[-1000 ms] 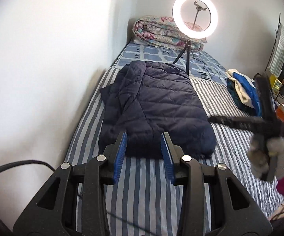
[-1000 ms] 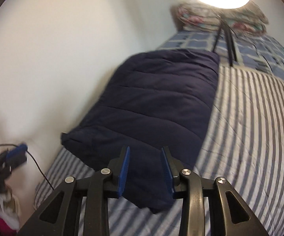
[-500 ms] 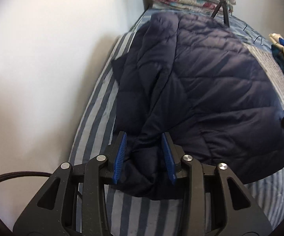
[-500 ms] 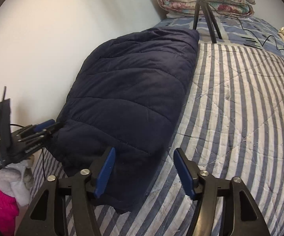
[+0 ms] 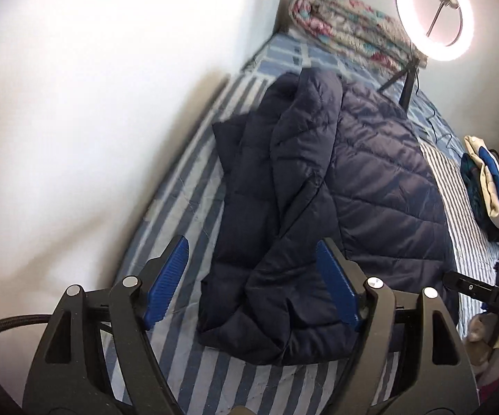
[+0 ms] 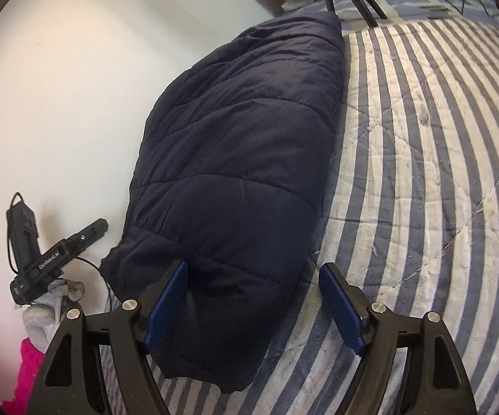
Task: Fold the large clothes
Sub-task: 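Move both tools to the jacket end and grasp it, then fold the held end over the jacket with both tools, then open them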
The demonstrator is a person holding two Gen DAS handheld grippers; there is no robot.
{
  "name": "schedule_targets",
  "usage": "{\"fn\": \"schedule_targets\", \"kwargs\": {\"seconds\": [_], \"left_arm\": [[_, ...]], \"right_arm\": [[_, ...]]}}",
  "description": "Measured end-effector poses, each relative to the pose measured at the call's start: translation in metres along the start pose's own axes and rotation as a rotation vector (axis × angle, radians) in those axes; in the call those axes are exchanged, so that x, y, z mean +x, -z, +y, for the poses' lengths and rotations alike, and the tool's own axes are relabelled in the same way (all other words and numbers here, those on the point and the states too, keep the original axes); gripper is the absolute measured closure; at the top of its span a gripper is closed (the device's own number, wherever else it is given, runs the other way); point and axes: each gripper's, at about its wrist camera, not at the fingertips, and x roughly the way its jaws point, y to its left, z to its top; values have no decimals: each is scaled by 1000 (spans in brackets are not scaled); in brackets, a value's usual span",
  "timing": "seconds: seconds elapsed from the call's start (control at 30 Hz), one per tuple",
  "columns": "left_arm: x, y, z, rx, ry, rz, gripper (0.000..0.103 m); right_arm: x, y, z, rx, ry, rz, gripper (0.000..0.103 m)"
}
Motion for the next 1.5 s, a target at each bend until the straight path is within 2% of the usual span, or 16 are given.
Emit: {"fn": "schedule_targets", "kwargs": {"seconds": [0.13, 0.2, 0.23, 0.27, 0.3, 0.43, 0.5, 0.6, 0.83, 1.07, 1.37, 1.5], "left_arm": [[18, 4, -2, 17, -9, 62, 25], [18, 8, -1, 19, -16, 64, 25], [21, 10, 0, 15, -12, 69, 30], [23, 12, 0, 14, -2, 78, 43], [26, 15, 0, 15, 16, 94, 49], [29, 20, -14, 74, -5, 92, 62], [29, 23, -19, 84, -8, 97, 65], [25, 27, -25, 85, -4, 111, 68], [15, 45, -47, 159, -2, 174, 70], [-4, 75, -90, 256, 30, 251, 72], [-35, 149, -164, 352, 49, 200, 72], [-49, 173, -181, 315, 101, 208, 72]], "right_arm": [[7, 0, 3, -3, -27, 22, 21], [12, 1, 8, -7, -41, 36, 28], [16, 0, 9, -8, -47, 44, 31], [18, 0, 11, -11, -39, 49, 34], [18, 1, 15, -16, -30, 52, 41], [24, -5, 33, -62, 54, 63, 61], [22, -6, 44, -79, 95, 65, 71], [20, -6, 61, -105, 163, 76, 77], [3, 0, 84, -165, 258, 126, 80], [-39, 21, 89, -224, 343, 160, 81], [-107, 70, 65, -209, 424, 158, 81], [-134, 95, 54, -217, 459, 157, 81]]}}
